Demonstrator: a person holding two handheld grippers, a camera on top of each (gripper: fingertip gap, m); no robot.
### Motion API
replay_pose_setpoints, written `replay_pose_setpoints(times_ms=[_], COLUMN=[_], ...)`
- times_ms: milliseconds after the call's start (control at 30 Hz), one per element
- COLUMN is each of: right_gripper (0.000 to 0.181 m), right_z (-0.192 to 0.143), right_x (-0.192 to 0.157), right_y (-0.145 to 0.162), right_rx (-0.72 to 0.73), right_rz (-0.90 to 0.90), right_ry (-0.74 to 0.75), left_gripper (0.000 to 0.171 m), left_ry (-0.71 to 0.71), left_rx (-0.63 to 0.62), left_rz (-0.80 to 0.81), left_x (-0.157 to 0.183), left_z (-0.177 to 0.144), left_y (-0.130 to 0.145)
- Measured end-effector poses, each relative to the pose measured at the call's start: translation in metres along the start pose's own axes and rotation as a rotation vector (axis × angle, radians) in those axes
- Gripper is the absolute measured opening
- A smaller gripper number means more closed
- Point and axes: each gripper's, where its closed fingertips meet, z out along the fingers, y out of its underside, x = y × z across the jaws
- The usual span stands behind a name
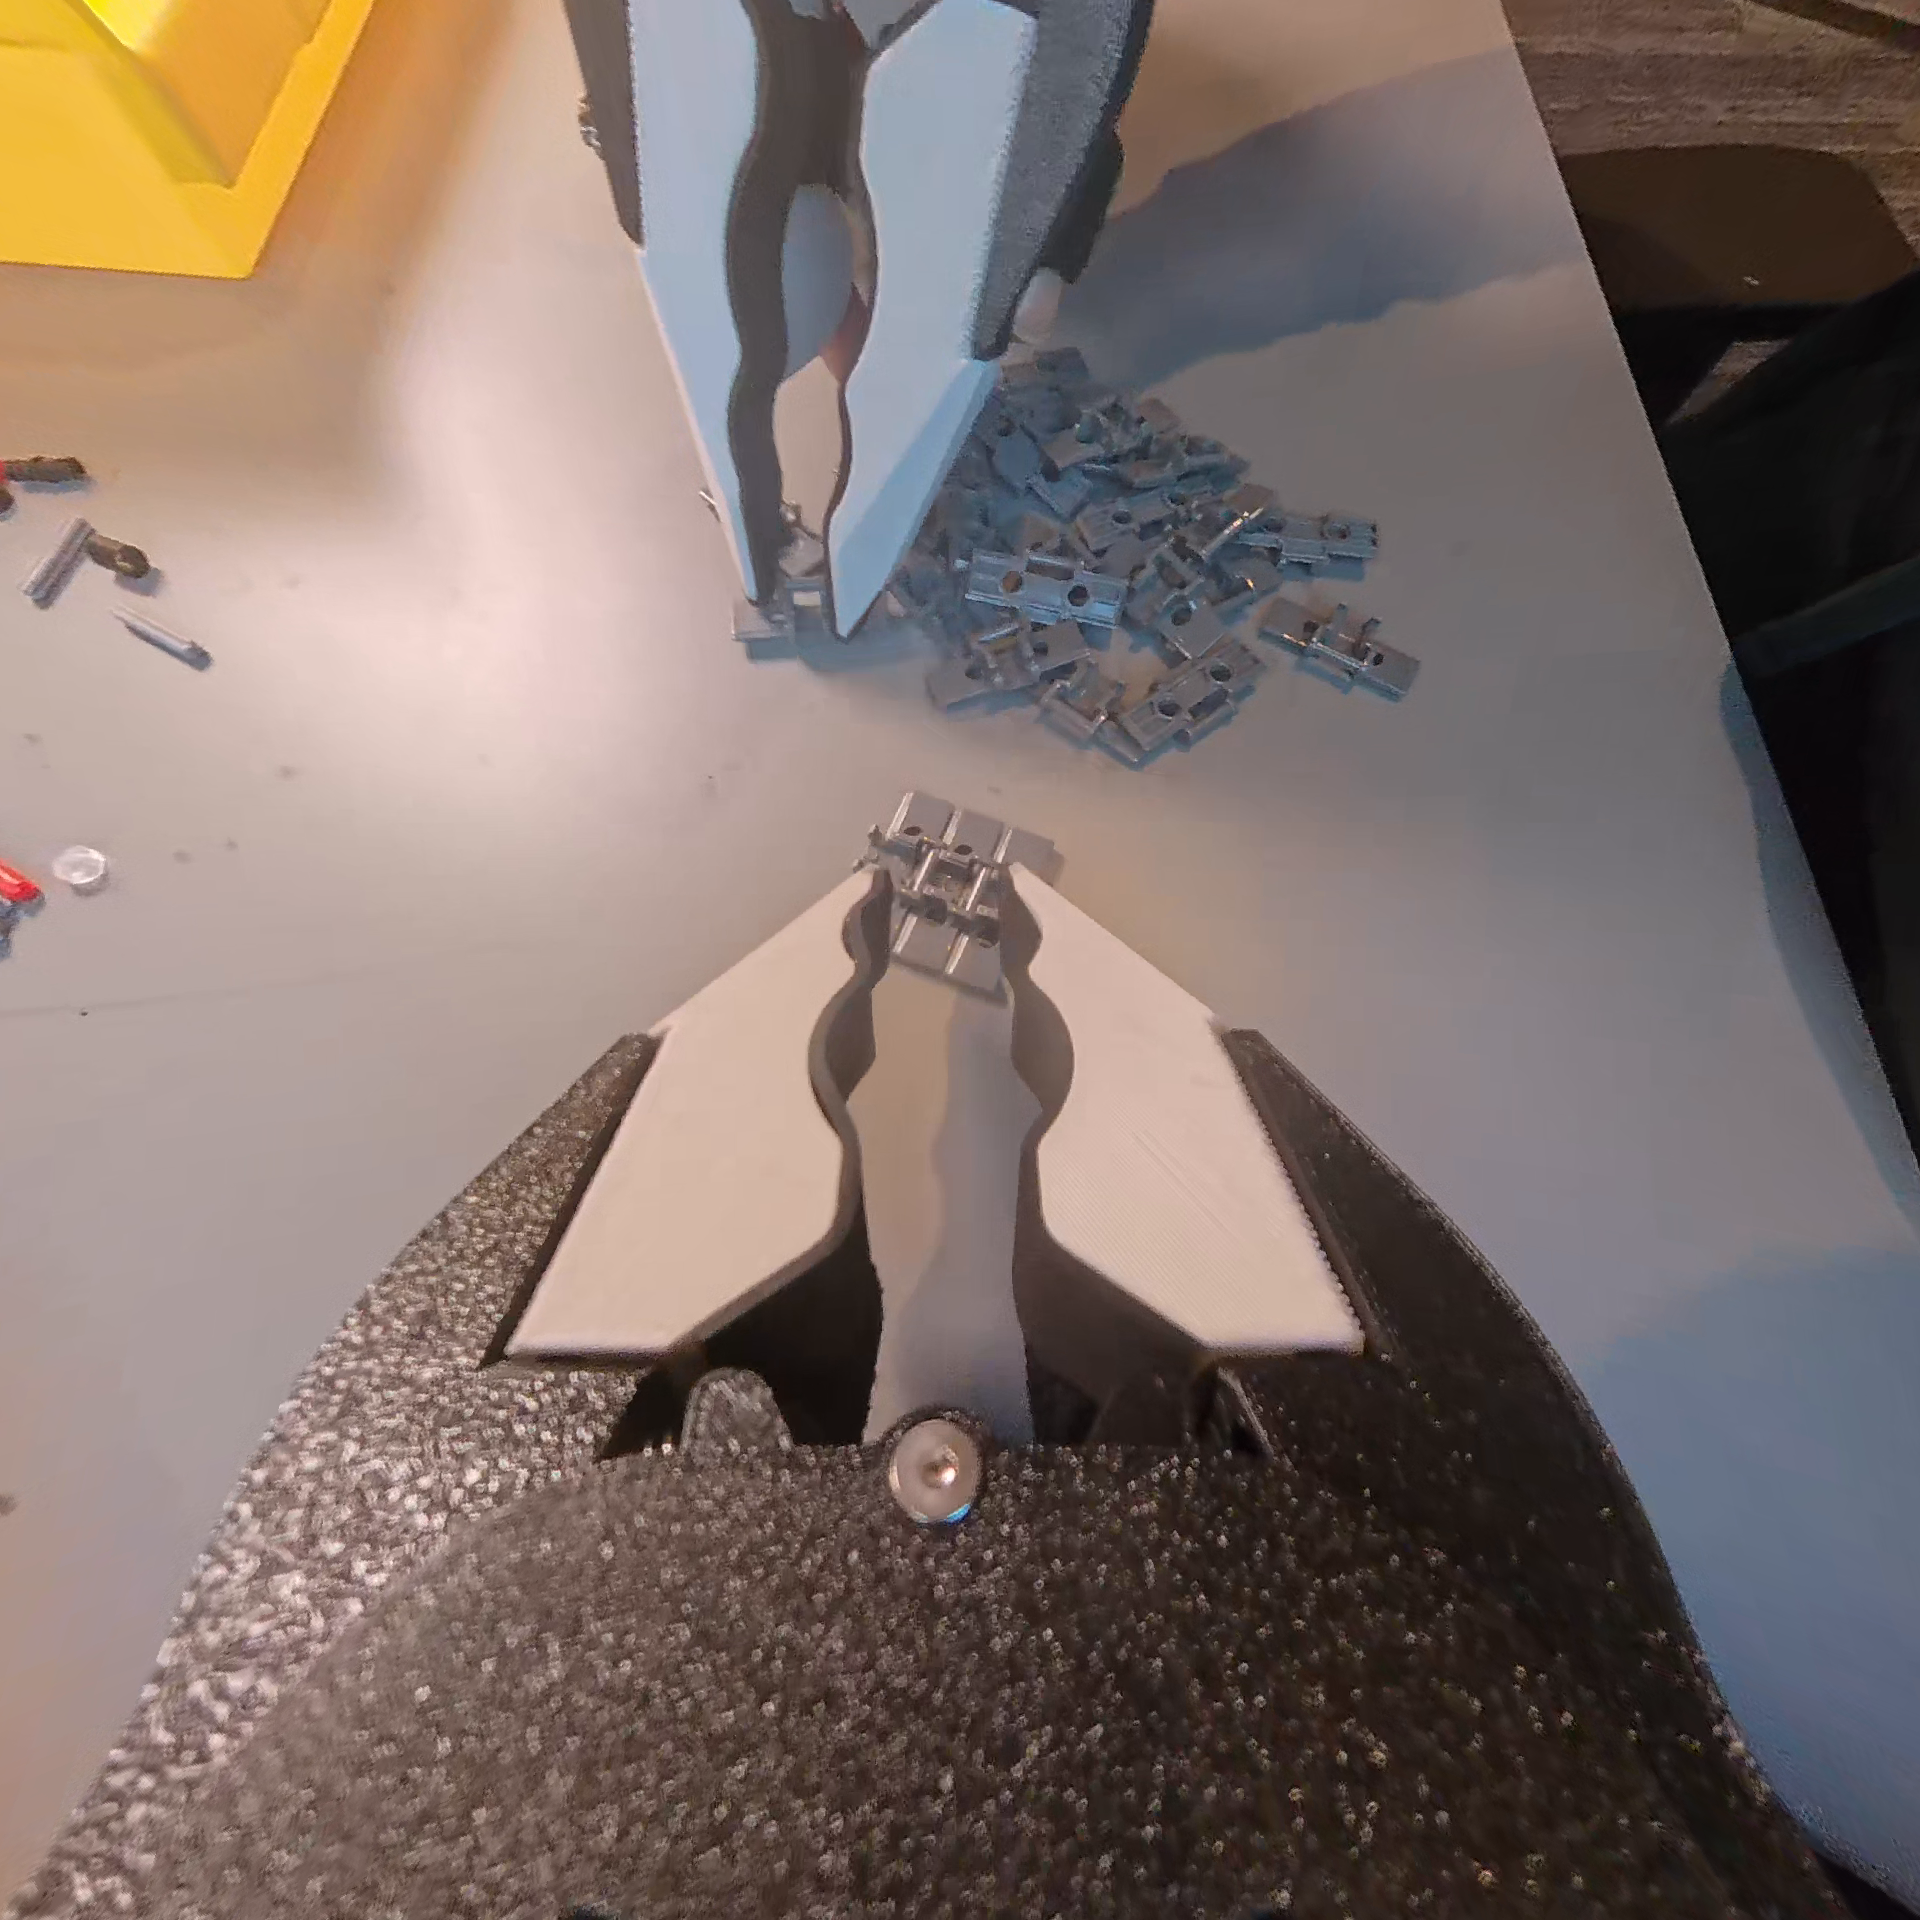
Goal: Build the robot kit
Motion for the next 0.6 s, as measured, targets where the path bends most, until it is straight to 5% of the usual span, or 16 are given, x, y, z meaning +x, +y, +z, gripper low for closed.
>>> replay_pose_setpoints(times_ms=[67,333,600], right_gripper=[0.017,0.017,0.011], right_z=[-0.003,-0.064,-0.069], right_x=[-0.005,-0.016,-0.025], right_y=[-0.015,-0.109,-0.112], right_rx=[0.096,0.888,1.038], right_rz=[0.058,0.630,0.738], right_ry=[-0.035,-0.254,-0.221], left_gripper=[0.021,0.034,0.005], left_ry=[-0.023,-0.129,-0.282], left_rx=[0.043,0.461,0.575], left_rz=[-0.028,-0.219,-0.072], left_x=[-0.005,-0.026,-0.028], left_z=[-0.002,-0.037,-0.064], left_y=[-0.007,-0.068,-0.086])
